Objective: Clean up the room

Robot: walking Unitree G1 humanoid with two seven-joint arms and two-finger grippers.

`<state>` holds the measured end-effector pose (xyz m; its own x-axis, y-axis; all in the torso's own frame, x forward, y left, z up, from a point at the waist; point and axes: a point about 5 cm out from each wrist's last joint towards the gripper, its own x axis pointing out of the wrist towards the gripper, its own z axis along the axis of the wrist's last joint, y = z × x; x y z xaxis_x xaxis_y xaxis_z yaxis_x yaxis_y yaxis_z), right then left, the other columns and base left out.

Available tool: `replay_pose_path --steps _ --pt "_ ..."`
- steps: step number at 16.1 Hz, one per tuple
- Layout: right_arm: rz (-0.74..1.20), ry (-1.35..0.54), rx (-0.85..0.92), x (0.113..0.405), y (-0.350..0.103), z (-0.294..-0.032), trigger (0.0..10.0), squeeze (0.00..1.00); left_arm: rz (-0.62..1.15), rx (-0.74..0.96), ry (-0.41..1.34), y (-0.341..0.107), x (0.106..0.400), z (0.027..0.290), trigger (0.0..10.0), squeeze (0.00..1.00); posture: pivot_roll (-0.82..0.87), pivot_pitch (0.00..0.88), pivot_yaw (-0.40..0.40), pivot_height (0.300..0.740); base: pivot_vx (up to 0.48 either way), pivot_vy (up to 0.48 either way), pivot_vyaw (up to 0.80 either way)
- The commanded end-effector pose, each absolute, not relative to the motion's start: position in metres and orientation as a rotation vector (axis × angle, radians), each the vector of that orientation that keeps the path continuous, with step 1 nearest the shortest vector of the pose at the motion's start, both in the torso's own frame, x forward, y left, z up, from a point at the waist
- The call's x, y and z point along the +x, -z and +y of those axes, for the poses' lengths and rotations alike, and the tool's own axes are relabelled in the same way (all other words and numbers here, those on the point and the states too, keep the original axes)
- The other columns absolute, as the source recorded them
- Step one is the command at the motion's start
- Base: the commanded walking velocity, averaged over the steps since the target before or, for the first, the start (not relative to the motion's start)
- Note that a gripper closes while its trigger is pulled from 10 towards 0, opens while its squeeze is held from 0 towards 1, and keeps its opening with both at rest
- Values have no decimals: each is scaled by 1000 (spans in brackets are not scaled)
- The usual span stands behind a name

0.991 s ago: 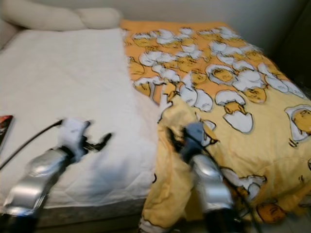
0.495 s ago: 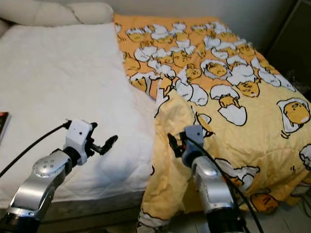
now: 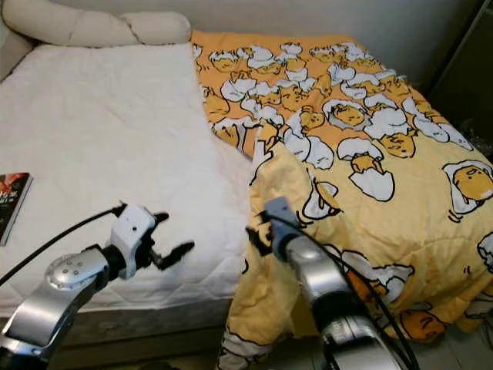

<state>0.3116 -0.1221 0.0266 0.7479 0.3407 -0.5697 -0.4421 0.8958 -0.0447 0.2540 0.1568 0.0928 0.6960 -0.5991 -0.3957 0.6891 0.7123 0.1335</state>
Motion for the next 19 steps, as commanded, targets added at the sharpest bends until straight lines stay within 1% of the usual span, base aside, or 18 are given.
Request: replay_pose_path --steps 1,2,4,6,8,9,10,11,12,15,19 --pt "598 -429 -219 312 -24 -123 10000 1000 335 293 756 -96 252 154 10000 0 68 0 -26 740 0 0 0" --pt "619 -431 -233 313 -21 -120 10000 0 345 305 773 -97 250 156 10000 0 81 0 -19 740 0 0 0" --pt "667 -422 -193 312 -15 -116 10000 0 366 321 800 -99 245 159 10000 0 97 0 -14 740 0 0 0" --pt "714 -408 -261 309 -5 -113 10000 0 411 345 831 -103 232 165 10000 0 149 0 14 740 0 0 0" --pt "716 -393 -288 308 -4 -113 10000 0 428 347 837 -106 223 167 10000 0 175 0 26 740 0 0 0" --pt "724 -367 -316 307 -1 -114 4745 0 444 347 843 -107 217 169 10000 0 188 0 29 740 0 0 0" --pt "740 -347 -310 304 2 -115 3176 0 456 350 848 -109 212 171 10000 0 201 0 32 740 0 0 0" --pt "745 -332 -327 302 4 -116 0 0 469 350 851 -112 206 172 10000 0 217 0 34 740 0 0 0" --pt "751 -327 -325 301 6 -117 0 0 478 350 853 -112 203 172 10000 0 217 0 34 740 0 0 0" --pt "747 -354 -414 298 9 -117 0 0 487 343 858 -114 197 171 10000 0 230 18 32 740 0 0 0" --pt "753 -340 -428 296 11 -119 0 0 502 341 859 -117 191 170 10000 0 249 40 25 740 0 0 0"
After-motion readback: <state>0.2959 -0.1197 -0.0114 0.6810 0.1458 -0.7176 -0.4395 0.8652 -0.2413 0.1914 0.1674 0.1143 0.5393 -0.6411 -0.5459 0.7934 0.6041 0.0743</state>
